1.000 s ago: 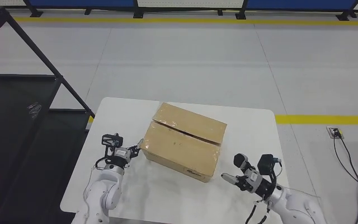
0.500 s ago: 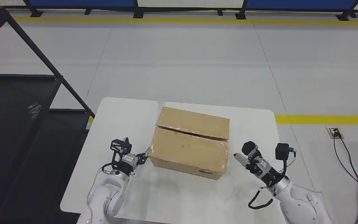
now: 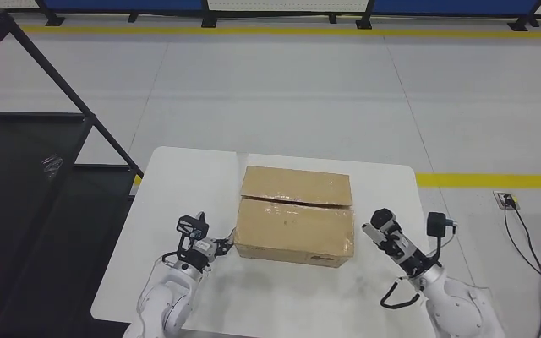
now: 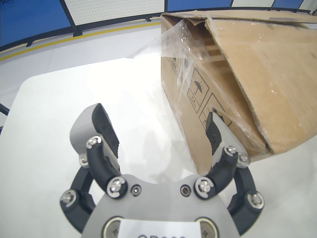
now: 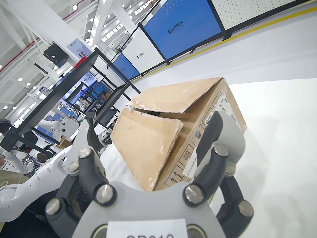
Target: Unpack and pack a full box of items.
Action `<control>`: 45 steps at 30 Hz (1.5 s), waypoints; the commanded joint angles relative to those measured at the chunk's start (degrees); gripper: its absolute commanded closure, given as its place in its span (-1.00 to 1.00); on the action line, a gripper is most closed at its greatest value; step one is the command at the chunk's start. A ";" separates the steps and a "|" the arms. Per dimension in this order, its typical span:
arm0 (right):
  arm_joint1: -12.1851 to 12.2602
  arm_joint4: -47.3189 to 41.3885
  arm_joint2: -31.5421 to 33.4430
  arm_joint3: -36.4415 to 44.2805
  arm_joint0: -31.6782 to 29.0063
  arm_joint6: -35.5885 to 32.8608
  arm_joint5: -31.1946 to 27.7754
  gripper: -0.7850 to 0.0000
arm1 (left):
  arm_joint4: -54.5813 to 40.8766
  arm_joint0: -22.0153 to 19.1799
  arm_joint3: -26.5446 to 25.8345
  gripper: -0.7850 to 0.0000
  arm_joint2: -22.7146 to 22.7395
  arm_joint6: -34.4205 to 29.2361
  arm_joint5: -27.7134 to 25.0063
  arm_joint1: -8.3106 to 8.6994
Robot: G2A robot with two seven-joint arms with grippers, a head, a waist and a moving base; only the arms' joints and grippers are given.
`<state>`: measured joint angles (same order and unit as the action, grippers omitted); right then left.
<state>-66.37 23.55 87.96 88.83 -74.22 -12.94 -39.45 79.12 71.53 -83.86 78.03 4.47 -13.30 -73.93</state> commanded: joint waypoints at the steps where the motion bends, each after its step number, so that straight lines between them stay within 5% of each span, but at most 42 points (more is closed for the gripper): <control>1: 0.03 -0.22 0.10 0.01 -0.03 0.18 -0.11 -1.00 | 0.13 0.17 -0.35 -1.00 0.05 0.03 -0.51 0.08; 8: 0.16 -1.01 0.44 0.25 -0.36 0.52 -0.13 -1.00 | 2.20 0.35 -1.03 -1.00 2.62 -1.31 5.08 0.39; 13: 0.33 -1.23 1.73 1.68 -1.73 1.52 0.21 -1.00 | 4.50 -3.57 1.84 -1.00 4.43 -3.49 8.33 0.60; 22: 0.55 -0.79 4.45 6.03 -6.69 3.83 1.96 -1.00 | 7.38 -17.28 16.45 -1.00 1.25 -3.80 2.77 0.31; 36: 0.56 -0.74 4.76 7.03 -7.45 3.67 4.12 -1.00 | 9.07 -19.30 18.42 -1.00 -0.42 -4.74 1.23 0.18; 45: 0.70 -2.65 6.48 6.28 -8.96 4.55 3.44 -1.00 | 12.92 -32.86 39.55 -1.00 -8.39 3.56 0.20 -1.98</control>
<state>-65.69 21.04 94.14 95.13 -82.87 -8.56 -35.99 92.19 40.49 -47.86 70.89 6.20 -12.68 -75.47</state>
